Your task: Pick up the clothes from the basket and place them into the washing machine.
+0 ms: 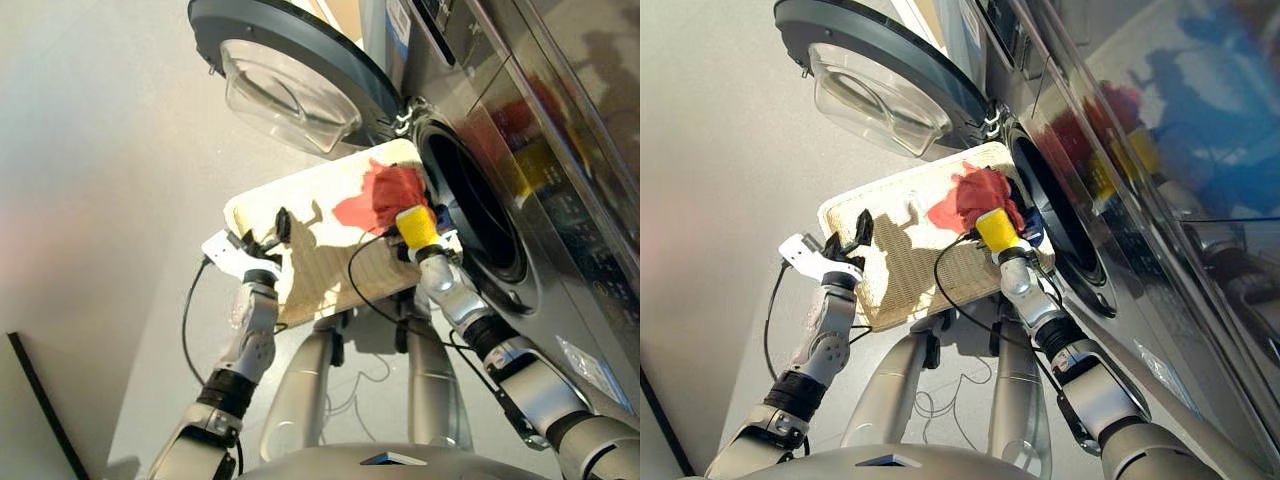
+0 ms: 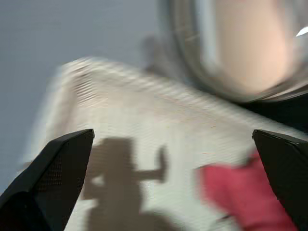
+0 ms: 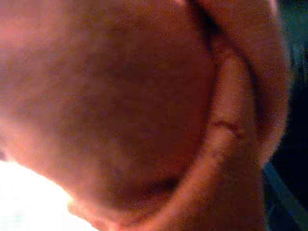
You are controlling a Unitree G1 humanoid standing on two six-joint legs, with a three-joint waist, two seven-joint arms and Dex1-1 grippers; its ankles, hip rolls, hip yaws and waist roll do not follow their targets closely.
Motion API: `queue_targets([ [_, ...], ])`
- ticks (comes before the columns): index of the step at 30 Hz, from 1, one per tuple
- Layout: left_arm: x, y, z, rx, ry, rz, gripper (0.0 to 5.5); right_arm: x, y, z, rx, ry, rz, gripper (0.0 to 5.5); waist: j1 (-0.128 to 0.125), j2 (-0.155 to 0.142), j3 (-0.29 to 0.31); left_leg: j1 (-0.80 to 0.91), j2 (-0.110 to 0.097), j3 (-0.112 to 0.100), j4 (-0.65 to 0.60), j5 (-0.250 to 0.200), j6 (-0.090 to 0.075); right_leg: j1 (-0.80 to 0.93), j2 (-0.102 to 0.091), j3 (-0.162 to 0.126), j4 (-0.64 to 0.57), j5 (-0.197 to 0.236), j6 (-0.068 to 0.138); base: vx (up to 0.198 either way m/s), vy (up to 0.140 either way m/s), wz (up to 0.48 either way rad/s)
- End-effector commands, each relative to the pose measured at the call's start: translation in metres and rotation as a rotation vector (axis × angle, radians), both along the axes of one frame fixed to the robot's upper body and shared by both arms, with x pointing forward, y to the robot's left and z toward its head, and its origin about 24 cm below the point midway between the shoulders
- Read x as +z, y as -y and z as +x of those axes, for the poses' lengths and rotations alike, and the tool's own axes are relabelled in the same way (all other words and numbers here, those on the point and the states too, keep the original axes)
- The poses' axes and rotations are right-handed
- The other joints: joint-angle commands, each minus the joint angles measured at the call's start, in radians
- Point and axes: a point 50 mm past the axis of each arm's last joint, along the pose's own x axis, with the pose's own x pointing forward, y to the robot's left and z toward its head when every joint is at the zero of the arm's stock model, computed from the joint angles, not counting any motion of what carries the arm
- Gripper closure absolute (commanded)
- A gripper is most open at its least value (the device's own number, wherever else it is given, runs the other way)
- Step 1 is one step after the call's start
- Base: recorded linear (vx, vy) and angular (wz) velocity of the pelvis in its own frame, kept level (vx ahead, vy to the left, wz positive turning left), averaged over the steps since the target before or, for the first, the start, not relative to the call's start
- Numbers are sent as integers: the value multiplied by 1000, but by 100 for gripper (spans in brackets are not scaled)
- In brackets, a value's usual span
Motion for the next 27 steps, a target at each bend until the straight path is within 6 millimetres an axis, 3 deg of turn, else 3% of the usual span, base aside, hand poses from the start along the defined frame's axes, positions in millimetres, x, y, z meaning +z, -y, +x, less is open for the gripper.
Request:
queue_targets([
  [1,9,-19,1,55,55,115,0,36,-4,11,-28,174,265,550,11,19,3,-72,-20,6,53,-30,13,25,25,6,-92,31,57,0,0,0],
  [4,0,-22,-2,53,10,141,0,69,20,25,-156,285,476,550,28,48,19,-127,-19,1,99,-43,18,-41,24,5,-27,10,51,0,0,0],
  [5,0,-22,-2,52,11,142,0,69,20,25,-157,287,477,550,29,47,18,-131,-19,1,102,-44,18,-44,24,6,-25,9,50,0,0,0],
  [7,0,-27,-6,25,13,188,0,113,40,35,-248,436,613,550,44,72,27,-184,-17,3,158,-63,22,-102,24,16,31,-4,46,0,0,0],
  [8,0,-27,-6,24,15,190,0,114,41,36,-249,438,615,550,48,70,26,-191,-16,4,164,-66,22,-108,25,17,34,-6,46,0,0,0],
  [10,-5,-24,-6,-15,-17,235,0,157,63,35,-344,617,785,550,46,84,33,-233,-9,11,224,-89,26,-153,28,25,88,-18,43,0,0,0],
  [11,-5,-24,-5,-16,-14,236,0,158,64,35,-344,620,787,550,50,83,33,-239,-8,12,231,-93,26,-159,29,26,92,-21,43,0,0,0],
  [13,-9,-22,-4,-37,-35,260,0,197,93,22,-433,819,862,550,44,95,34,-259,-10,15,261,-110,29,-184,31,35,124,-29,44,0,0,0],
  [14,-8,-21,-4,-40,-32,261,0,198,93,22,-438,822,861,550,47,94,33,-262,-9,15,265,-112,30,-187,31,36,127,-31,45,0,0,0],
  [16,-11,-23,-5,-34,-44,267,0,237,129,-2,-564,1034,850,550,42,103,29,-267,-12,17,269,-119,34,-206,34,47,145,-36,49,12,27,-79],
  [18,-12,-23,-5,-31,-52,276,0,256,148,-18,-650,1133,828,550,39,105,27,-270,-11,19,274,-123,36,-214,35,54,152,-39,51,12,28,-82],
  [21,-16,-23,-5,-26,-73,278,0,258,162,-28,-764,1159,806,550,34,103,24,-265,-10,24,271,-129,38,-214,37,59,154,-41,52,0,0,0],
  [24,-16,-26,-5,-2,-78,280,0,242,161,-25,-847,1091,708,550,18,99,20,-255,-10,30,267,-131,37,-206,42,63,148,-39,50,0,0,0],
  [26,-15,-24,-3,11,-70,274,0,215,152,-14,-841,970,675,550,9,96,16,-249,-9,35,260,-133,37,-200,47,63,139,-35,49,0,0,0],
  [27,-14,-25,-2,14,-66,270,0,209,151,-10,-829,932,675,315,6,93,15,-248,-8,35,257,-132,37,-198,48,62,135,-34,48,0,0,0],
])
